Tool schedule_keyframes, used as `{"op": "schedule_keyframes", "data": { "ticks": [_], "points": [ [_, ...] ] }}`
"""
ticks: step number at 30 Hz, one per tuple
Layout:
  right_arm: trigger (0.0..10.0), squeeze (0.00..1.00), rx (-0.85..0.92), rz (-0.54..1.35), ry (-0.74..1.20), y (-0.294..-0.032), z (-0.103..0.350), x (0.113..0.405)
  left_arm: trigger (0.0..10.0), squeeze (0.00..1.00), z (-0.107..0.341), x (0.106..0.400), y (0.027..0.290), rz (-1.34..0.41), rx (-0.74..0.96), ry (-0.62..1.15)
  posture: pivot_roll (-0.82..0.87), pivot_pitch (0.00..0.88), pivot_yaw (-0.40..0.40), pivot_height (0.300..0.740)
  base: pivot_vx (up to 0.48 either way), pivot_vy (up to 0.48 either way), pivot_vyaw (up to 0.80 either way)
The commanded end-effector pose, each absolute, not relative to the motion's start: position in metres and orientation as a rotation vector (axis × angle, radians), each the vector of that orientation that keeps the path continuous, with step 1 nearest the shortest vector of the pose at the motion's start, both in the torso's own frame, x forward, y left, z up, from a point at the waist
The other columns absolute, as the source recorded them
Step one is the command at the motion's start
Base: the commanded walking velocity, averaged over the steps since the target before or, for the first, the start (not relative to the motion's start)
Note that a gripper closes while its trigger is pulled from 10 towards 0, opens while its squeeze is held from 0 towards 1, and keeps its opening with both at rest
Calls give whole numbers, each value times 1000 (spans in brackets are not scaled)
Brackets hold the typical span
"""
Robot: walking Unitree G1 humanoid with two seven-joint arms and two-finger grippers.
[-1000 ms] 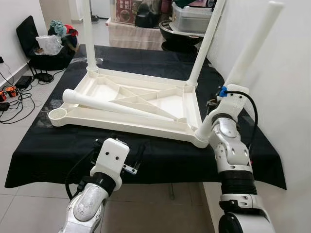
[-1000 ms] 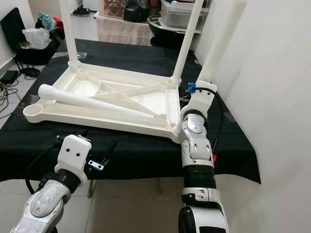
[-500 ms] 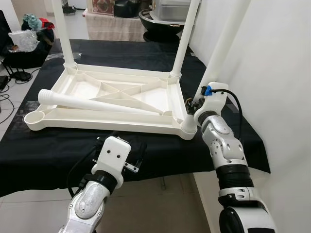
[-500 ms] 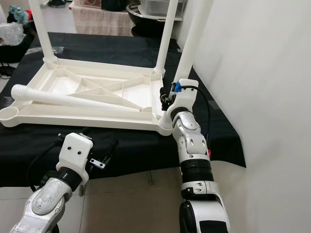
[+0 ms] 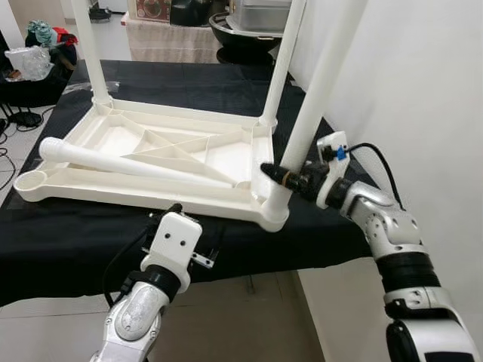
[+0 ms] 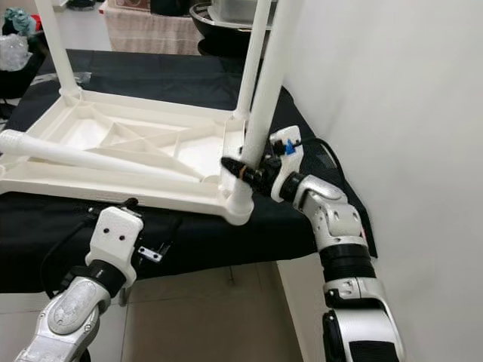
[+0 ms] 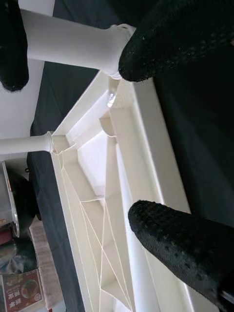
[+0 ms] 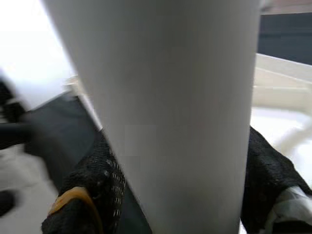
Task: Building children table
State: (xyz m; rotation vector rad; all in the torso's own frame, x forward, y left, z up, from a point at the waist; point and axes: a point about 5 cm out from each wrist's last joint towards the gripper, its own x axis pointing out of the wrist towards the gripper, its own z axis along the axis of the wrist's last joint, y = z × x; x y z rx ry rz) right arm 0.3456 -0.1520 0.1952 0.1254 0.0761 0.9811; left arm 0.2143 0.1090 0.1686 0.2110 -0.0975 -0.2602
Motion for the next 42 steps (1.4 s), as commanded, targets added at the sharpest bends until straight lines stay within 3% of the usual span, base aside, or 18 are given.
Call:
{"op": "schedule_keyframes", "data": {
  "ticks": [1, 4, 5, 12, 15, 17, 18, 24, 26, 28, 31, 32, 33, 36, 38, 40, 41, 42],
  "points": [
    [10000, 0, 133, 1073, 74, -143, 196, 340, 10000, 0, 168, 213, 107, -268, 211, -93, 73, 43, -124, 740, 0, 0, 0],
    [10000, 0, 132, 1158, 69, -139, 196, 339, 10000, 0, 169, 214, 107, -267, 210, -94, 76, 43, -126, 740, 0, 0, 0],
    [0, 0, 142, 1162, 72, -138, 196, 341, 10000, 0, 169, 214, 107, -266, 210, -95, 77, 43, -129, 740, 0, 0, 0],
    [0, 0, 164, 1119, 30, -137, 199, 349, 10000, 0, 169, 214, 107, -263, 210, -95, 76, 43, -126, 740, 0, 0, 0],
    [0, 0, 165, 982, 5, -140, 198, 358, 10000, 0, 169, 213, 107, -264, 209, -95, 76, 43, -126, 740, 0, 0, 0],
    [0, 0, 174, 693, -25, -148, 197, 375, 10000, 0, 169, 213, 107, -265, 210, -95, 75, 35, -125, 740, 0, 0, 0],
    [0, 0, 174, 693, -25, -148, 197, 375, 10000, 0, 169, 213, 107, -265, 210, -95, 75, 35, -125, 740, 0, 0, 0],
    [0, 0, 46, 47, 112, -182, 173, 387, 10000, 0, 167, 213, 107, -267, 210, -93, 73, 29, -125, 740, 0, 0, 0],
    [0, 0, 46, 47, 112, -182, 173, 387, 10000, 0, 167, 213, 107, -267, 210, -93, 73, 29, -125, 740, 0, 0, 0],
    [0, 0, 1, -156, 133, -196, 167, 381, 10000, 0, 168, 213, 106, -267, 211, -94, 78, 27, -129, 740, 0, 0, 0],
    [0, 0, 8, -233, 137, -198, 165, 376, 10000, 0, 168, 213, 107, -265, 211, -94, 78, 27, -129, 740, 0, 0, 0],
    [2745, 0, 36, -265, 135, -194, 164, 374, 10000, 0, 168, 213, 107, -264, 212, -93, 78, 27, -129, 740, 0, 0, 0],
    [10000, 1000, 80, -189, 123, -179, 165, 374, 10000, 0, 167, 213, 107, -265, 213, -92, 74, 25, -127, 740, 0, 0, 0],
    [10000, 1000, 80, -189, 123, -179, 165, 374, 10000, 0, 167, 213, 107, -265, 213, -92, 74, 25, -127, 740, 0, 0, 0],
    [10000, 1000, 144, -60, 70, -155, 173, 378, 10000, 0, 167, 213, 106, -267, 213, -92, 73, 26, -129, 740, 0, 0, 0],
    [10000, 1000, 146, -20, 45, -149, 178, 380, 10000, 0, 167, 213, 106, -267, 213, -92, 72, 28, -127, 740, 0, 0, 0],
    [10000, 0, 149, 6, 32, -147, 181, 381, 10000, 0, 168, 213, 106, -266, 213, -93, 71, 28, -130, 740, 0, 0, 0],
    [10000, 0, 170, 54, 23, -145, 184, 383, 10000, 0, 168, 213, 106, -266, 213, -93, 72, 28, -131, 740, 0, 0, 0]
  ]
}}
